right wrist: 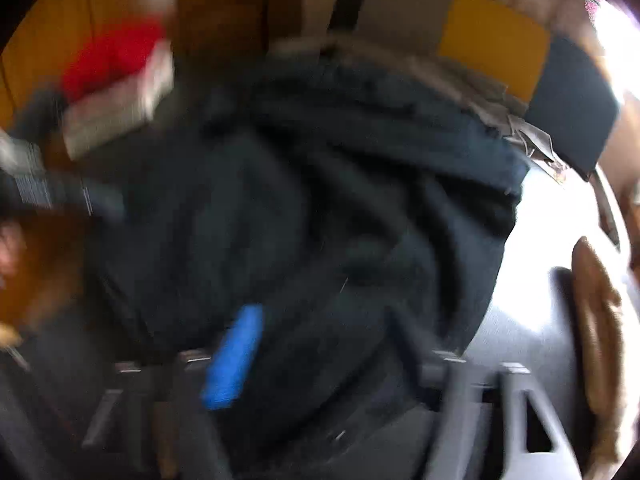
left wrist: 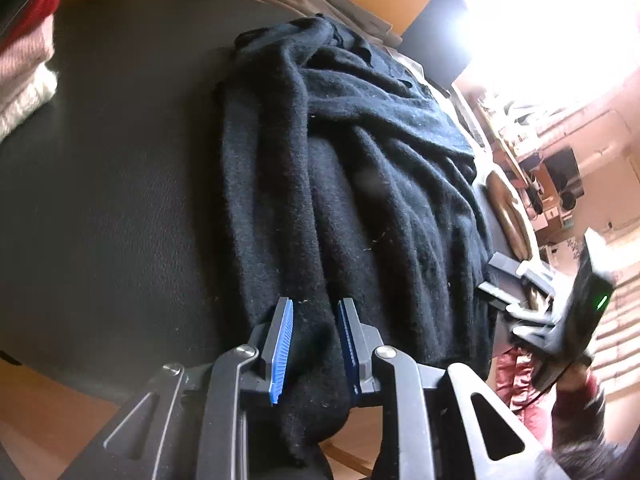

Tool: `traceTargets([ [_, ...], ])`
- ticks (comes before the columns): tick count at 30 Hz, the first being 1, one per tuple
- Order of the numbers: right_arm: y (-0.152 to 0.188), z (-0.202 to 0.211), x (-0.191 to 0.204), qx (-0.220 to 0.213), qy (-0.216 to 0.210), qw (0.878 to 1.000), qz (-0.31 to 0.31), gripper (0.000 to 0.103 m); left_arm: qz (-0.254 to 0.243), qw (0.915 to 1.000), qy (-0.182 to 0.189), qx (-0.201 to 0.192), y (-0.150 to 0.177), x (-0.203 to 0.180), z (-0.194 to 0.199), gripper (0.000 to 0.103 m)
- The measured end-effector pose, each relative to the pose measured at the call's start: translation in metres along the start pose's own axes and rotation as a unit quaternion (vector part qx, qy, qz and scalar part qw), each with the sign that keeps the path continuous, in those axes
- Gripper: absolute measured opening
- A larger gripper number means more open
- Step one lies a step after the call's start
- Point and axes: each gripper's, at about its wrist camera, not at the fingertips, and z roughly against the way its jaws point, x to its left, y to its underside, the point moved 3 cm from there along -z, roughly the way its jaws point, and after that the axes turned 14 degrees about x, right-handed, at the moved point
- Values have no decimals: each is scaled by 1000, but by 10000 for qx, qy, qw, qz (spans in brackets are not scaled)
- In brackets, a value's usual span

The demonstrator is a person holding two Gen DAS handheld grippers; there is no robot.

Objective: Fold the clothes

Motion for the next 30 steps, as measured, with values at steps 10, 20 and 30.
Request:
traceTargets([
  [10,80,5,-102,890,965,9824,-1331,76,276,9995,132,-118,3,17,7,21],
  [20,97,4,-95,860,50,9800,-1796,96,-1087,9927,125,-509,23,-61,15,24],
  [30,65,49,-97,-3,-77,9848,-1736,88,-1846,9824,-16,278,10,-111,-55,23],
])
